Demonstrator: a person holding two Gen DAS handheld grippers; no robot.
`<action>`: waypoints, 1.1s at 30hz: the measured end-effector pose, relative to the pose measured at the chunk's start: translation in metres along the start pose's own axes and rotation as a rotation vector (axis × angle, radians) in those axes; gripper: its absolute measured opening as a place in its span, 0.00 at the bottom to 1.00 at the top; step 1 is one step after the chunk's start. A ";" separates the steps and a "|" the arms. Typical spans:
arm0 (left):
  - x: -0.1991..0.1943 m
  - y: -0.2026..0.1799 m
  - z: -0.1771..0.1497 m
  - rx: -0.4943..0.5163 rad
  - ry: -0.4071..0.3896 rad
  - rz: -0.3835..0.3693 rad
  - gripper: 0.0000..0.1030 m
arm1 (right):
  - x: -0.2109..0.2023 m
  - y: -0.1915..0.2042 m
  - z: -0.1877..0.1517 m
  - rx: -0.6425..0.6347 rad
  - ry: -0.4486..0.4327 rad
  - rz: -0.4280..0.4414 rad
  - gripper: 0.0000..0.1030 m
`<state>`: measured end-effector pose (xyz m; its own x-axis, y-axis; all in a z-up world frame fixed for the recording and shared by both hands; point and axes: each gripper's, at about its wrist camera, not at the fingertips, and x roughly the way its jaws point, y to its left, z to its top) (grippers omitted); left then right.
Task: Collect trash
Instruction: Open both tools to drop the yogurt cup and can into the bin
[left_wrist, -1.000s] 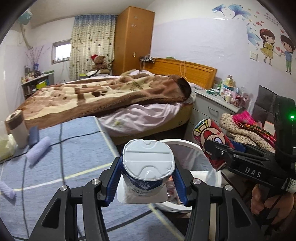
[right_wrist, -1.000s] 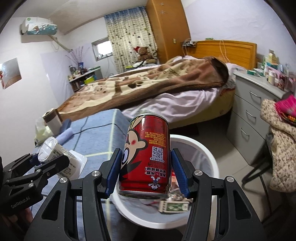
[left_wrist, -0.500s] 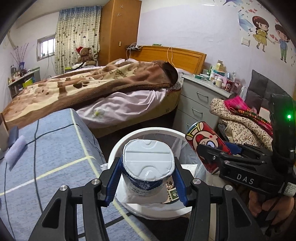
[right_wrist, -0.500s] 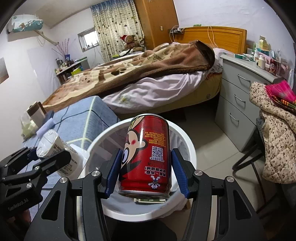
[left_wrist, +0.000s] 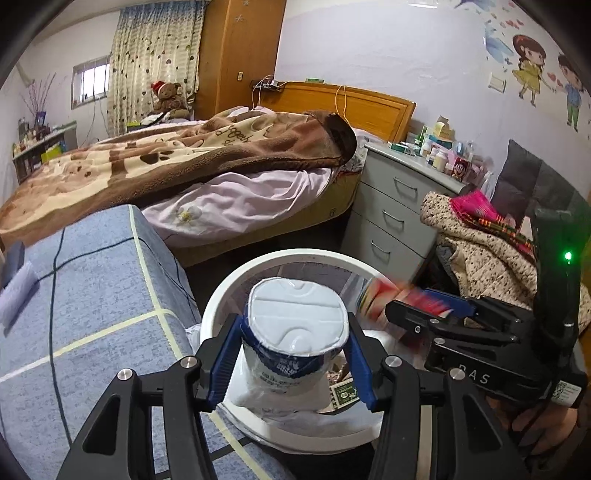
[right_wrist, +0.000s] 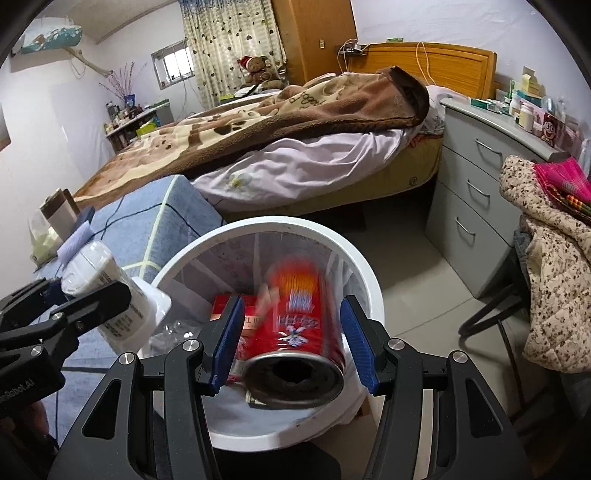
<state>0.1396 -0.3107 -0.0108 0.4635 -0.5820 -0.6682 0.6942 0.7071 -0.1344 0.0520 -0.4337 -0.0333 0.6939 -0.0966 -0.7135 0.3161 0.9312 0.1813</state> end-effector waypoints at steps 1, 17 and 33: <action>-0.001 0.000 0.000 0.001 -0.004 0.005 0.58 | -0.001 -0.001 0.000 0.002 -0.001 0.006 0.54; -0.025 0.012 0.000 -0.030 -0.049 0.011 0.65 | -0.010 0.006 0.006 0.017 -0.041 -0.010 0.57; -0.072 0.054 -0.007 -0.079 -0.100 0.107 0.65 | -0.012 0.046 0.012 -0.028 -0.091 0.056 0.57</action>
<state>0.1398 -0.2280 0.0255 0.5875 -0.5360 -0.6063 0.5941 0.7944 -0.1265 0.0657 -0.3939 -0.0078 0.7664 -0.0742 -0.6381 0.2574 0.9455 0.1993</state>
